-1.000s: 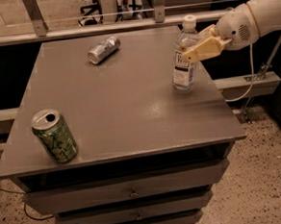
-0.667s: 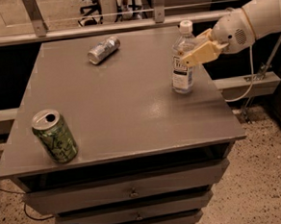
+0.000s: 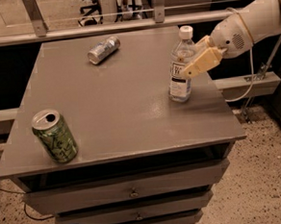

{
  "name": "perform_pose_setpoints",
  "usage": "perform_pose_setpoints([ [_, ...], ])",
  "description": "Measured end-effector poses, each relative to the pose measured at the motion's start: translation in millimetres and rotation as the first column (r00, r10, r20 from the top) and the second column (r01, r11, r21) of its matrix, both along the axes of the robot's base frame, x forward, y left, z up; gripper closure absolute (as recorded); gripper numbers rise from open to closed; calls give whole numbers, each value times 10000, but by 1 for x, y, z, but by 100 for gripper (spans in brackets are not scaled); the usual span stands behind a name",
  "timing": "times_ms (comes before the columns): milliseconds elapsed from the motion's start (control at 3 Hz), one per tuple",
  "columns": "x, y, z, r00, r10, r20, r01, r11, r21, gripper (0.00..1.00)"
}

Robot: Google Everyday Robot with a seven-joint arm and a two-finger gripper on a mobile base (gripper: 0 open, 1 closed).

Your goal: Place blue plastic bottle upright

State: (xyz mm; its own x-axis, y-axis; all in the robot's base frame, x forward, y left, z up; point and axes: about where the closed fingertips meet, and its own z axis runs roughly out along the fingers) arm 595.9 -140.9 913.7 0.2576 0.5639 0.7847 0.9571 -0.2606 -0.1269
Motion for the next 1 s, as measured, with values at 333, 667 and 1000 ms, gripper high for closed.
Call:
perform_pose_setpoints([
  [333, -2, -3, -1, 10000, -27, 4, 27, 10000, -64, 0],
  [667, -6, -15, 16, 9993, -96, 355, 80, 9989, 451, 0],
  [1000, -14, -35, 53, 9935, -301, 1095, 136, 9888, 1486, 0],
])
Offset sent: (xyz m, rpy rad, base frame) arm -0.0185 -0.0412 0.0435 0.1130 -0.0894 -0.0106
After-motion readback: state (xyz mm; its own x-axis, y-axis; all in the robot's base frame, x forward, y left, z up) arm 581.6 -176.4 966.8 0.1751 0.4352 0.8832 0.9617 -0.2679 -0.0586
